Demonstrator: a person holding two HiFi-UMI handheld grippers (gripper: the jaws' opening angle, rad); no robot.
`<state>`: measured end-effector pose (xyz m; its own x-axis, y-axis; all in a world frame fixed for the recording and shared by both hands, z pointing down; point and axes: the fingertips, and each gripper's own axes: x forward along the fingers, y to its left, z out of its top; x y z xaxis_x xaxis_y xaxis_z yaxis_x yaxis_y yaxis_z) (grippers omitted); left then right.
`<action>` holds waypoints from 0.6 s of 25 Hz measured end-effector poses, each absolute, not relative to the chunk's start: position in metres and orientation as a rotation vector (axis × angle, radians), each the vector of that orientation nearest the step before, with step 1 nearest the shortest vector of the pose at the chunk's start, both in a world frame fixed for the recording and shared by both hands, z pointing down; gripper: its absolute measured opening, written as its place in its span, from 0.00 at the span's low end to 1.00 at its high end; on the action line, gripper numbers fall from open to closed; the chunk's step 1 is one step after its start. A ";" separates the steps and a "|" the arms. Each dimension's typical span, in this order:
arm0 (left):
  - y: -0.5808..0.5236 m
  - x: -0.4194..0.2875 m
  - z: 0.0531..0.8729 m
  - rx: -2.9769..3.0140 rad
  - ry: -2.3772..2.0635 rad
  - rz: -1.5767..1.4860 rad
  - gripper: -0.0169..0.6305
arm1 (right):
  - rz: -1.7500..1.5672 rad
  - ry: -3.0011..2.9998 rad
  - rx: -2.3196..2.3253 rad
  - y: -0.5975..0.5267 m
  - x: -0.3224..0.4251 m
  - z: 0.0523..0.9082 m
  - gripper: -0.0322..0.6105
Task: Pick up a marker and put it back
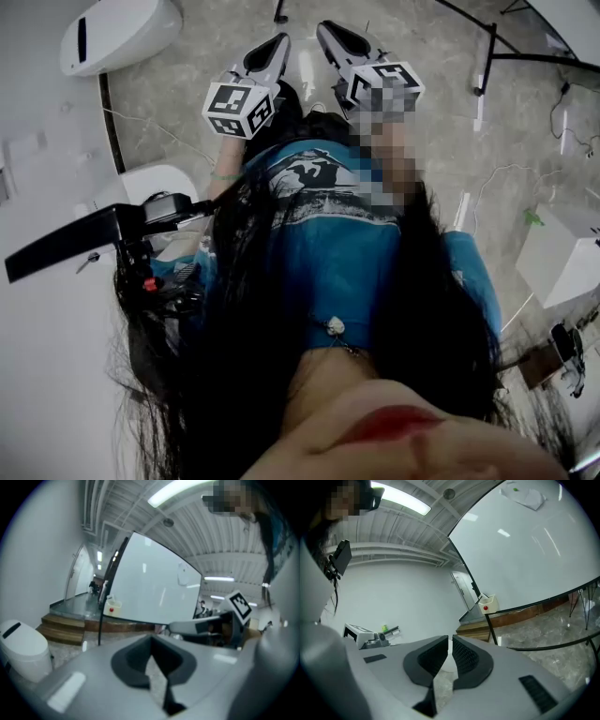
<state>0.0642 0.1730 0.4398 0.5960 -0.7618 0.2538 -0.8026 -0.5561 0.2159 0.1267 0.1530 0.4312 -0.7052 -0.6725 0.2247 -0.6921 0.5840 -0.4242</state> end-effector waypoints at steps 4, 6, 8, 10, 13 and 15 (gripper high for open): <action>0.189 0.064 0.437 2.503 -1.321 0.187 0.03 | 0.761 -2.777 1.152 0.170 0.128 0.431 0.11; 0.193 0.065 0.438 2.493 -1.330 0.190 0.03 | 0.773 -2.775 1.141 0.170 0.129 0.434 0.11; 0.198 0.065 0.443 2.474 -1.333 0.202 0.03 | 0.795 -2.771 1.126 0.169 0.129 0.437 0.11; 0.204 0.058 0.448 2.448 -1.343 0.215 0.03 | 0.809 -2.765 1.104 0.171 0.122 0.441 0.11; 0.219 0.028 0.448 2.417 -1.379 0.201 0.03 | 0.810 -2.758 1.058 0.183 0.091 0.442 0.11; 0.225 0.007 0.444 2.405 -1.407 0.179 0.03 | 0.802 -2.757 1.027 0.190 0.070 0.441 0.11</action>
<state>0.0068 0.2249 0.4442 0.4996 -0.8198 0.2797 -0.8638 -0.4471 0.2324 0.0696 0.1900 0.4413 -0.7693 -0.5837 0.2598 -0.6319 0.6355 -0.4436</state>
